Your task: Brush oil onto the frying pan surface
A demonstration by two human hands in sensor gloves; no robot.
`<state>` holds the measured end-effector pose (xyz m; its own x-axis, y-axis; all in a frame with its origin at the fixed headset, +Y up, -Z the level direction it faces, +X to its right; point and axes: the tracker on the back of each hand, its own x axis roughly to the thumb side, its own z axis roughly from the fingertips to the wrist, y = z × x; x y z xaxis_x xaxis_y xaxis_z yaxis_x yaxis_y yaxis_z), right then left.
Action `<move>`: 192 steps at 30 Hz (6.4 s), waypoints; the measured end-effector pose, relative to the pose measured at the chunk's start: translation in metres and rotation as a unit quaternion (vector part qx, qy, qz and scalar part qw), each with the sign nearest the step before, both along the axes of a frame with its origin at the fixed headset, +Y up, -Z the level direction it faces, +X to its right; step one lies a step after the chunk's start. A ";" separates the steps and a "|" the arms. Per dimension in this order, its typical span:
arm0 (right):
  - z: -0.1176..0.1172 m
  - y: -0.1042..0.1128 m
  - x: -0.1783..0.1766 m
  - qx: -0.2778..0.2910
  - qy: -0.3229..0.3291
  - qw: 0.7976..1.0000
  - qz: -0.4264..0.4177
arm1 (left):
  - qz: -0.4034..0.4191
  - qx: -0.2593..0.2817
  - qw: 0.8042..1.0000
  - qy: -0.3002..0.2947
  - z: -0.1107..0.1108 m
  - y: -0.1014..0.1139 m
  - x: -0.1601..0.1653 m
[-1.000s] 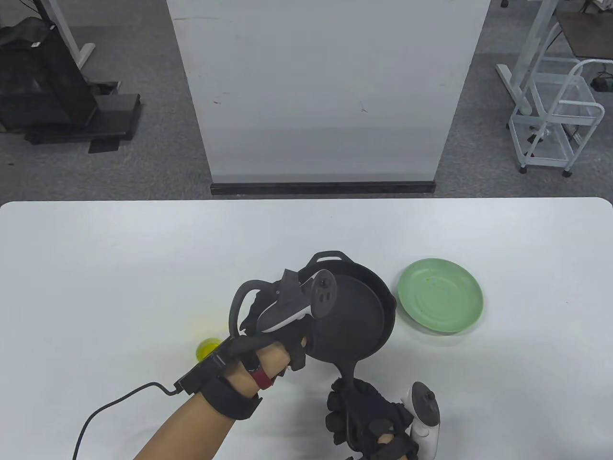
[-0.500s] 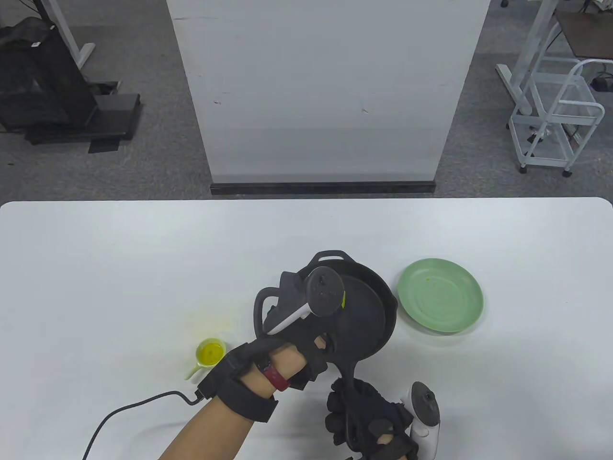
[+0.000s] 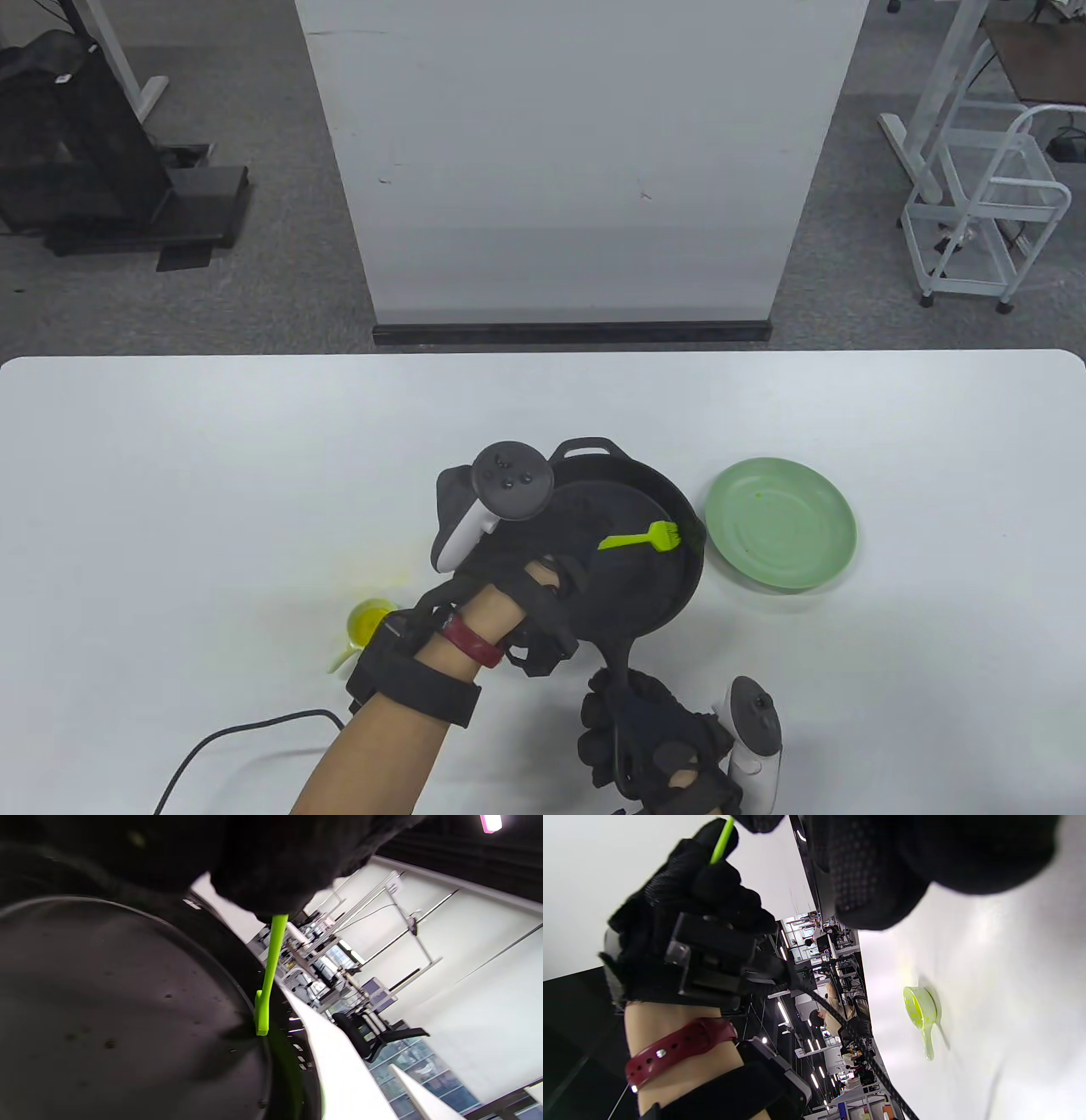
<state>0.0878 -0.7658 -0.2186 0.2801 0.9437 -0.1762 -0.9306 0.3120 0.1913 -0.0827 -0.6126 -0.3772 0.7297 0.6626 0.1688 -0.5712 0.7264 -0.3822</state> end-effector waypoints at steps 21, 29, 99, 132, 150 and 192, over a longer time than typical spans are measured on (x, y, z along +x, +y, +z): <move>0.000 0.000 0.003 0.001 -0.022 1.000 0.006 | -0.141 0.021 0.988 0.058 -0.008 0.009 -0.066; 0.001 0.000 0.006 -0.003 -0.029 1.000 -0.001 | -0.213 0.064 0.973 0.065 0.004 0.020 -0.077; 0.000 -0.002 0.002 -0.019 -0.004 0.999 -0.029 | -0.082 -0.153 0.955 0.240 0.072 -0.077 -0.324; 0.000 -0.004 0.002 -0.017 -0.002 0.999 -0.031 | -0.202 0.010 0.964 0.174 0.096 -0.061 -0.287; 0.000 -0.003 0.003 -0.016 -0.001 0.999 -0.031 | -0.222 0.012 0.960 0.168 0.115 -0.048 -0.292; 0.000 -0.004 0.001 -0.021 0.007 0.999 -0.035 | -0.186 0.007 0.972 0.146 0.099 -0.026 -0.289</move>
